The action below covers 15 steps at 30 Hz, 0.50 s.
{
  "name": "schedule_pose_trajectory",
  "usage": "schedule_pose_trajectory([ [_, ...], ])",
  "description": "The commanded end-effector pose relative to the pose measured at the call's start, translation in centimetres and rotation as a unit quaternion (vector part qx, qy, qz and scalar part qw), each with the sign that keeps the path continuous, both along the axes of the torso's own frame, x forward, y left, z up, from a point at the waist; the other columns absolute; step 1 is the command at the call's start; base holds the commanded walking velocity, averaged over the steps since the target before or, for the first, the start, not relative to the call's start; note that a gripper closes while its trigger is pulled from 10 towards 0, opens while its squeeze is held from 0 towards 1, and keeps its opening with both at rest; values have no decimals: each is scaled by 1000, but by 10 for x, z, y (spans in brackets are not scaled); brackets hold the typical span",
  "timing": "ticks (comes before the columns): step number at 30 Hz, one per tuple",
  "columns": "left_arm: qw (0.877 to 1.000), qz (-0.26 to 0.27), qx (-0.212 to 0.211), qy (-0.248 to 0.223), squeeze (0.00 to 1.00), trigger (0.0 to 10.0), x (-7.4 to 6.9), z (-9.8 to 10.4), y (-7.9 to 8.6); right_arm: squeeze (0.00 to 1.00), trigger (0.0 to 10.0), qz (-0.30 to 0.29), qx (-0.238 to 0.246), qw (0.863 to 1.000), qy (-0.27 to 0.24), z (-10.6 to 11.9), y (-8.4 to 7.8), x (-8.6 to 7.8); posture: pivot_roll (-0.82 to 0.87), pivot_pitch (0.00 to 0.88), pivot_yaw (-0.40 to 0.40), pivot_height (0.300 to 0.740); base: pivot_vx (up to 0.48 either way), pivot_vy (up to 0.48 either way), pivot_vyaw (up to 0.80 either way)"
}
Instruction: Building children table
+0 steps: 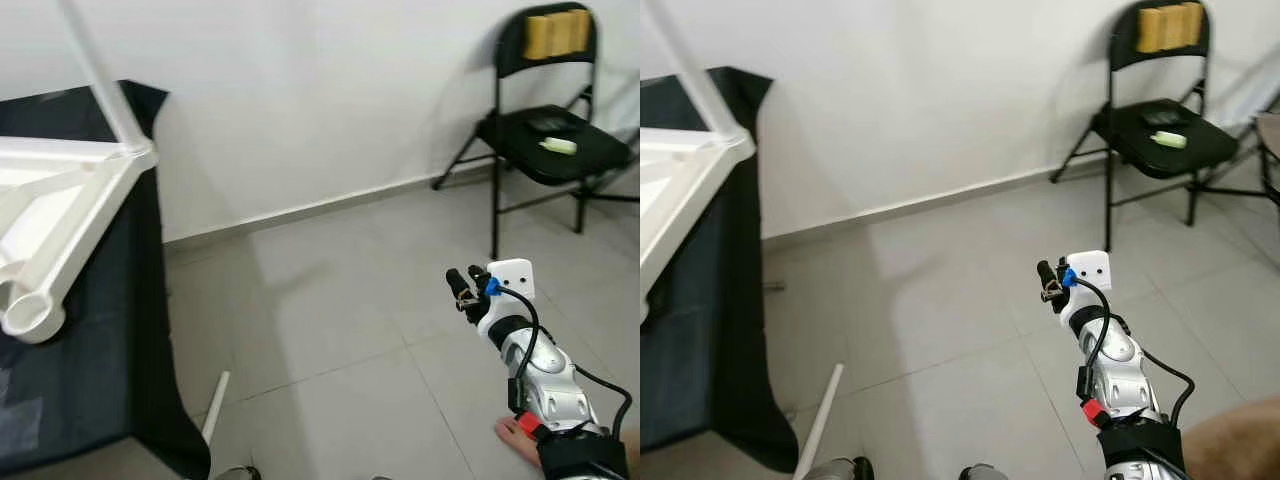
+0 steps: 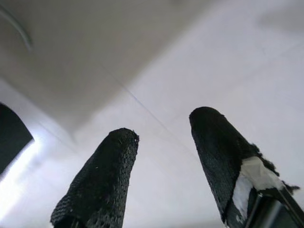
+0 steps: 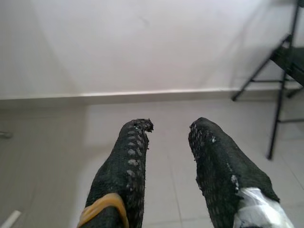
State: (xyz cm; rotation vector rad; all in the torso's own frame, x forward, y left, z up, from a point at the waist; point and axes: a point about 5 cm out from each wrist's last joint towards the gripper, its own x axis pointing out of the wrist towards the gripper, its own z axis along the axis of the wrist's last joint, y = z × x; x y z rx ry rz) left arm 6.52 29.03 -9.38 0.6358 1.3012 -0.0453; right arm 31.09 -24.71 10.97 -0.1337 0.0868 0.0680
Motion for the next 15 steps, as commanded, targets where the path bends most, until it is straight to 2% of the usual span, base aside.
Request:
schedule_pose_trajectory([
  [1,1000,-6,17,21,0,10000,-10,1,8,0,10000,-1,-3,1000,12,-7,-2,-2,42,178,-86,740,0,0,0],
  [9,1000,1,22,6,0,10000,-11,2,10,0,10000,-7,-3,1000,30,-13,-2,-1,43,177,-89,740,0,0,0],
  [15,1000,2,24,-14,0,10000,-4,3,9,0,10000,-8,-3,999,36,-15,-3,-2,39,174,-84,740,0,0,0],
])
